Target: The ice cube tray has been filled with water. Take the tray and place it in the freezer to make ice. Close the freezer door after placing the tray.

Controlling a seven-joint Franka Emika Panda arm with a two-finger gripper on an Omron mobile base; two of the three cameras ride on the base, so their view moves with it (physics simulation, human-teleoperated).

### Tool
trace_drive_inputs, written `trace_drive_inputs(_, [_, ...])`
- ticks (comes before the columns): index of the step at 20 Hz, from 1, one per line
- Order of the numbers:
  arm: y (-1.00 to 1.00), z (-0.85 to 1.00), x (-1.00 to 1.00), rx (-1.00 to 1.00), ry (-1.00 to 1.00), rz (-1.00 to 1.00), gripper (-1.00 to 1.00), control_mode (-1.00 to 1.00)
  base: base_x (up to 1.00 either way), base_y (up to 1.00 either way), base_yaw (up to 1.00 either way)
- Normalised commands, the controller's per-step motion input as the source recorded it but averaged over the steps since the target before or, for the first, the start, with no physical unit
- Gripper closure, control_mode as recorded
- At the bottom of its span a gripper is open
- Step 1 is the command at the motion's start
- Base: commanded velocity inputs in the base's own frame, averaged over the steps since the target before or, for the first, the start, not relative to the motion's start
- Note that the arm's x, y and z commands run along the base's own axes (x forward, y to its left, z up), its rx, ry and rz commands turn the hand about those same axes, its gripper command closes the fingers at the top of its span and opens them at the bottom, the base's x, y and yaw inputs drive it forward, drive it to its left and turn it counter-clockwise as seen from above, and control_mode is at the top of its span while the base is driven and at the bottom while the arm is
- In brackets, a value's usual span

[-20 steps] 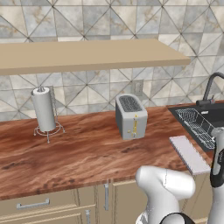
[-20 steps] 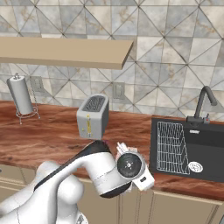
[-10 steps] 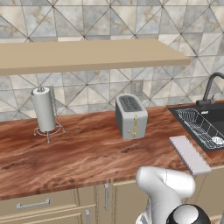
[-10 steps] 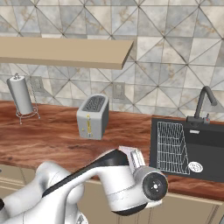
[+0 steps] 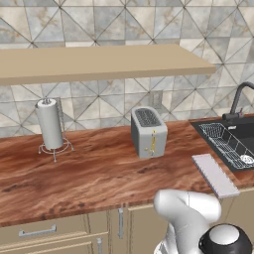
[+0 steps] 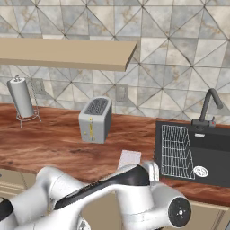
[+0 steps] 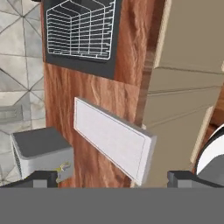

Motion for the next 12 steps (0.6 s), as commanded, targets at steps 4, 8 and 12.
trace_drive_inputs(4, [0.00, -0.43, 0.00, 0.23, -0.03, -0.01, -1.00, -1.00, 0.00, 0.00, 0.00])
trace_drive_inputs(8, [0.00, -0.56, 0.00, 0.08, -0.13, 0.00, -1.00, -1.00, 0.00, 0.00, 0.00])
trace_drive_inputs(12, [0.00, -0.47, 0.00, 0.06, -0.14, 0.00, -1.00, -1.00, 0.00, 0.00, 0.00])
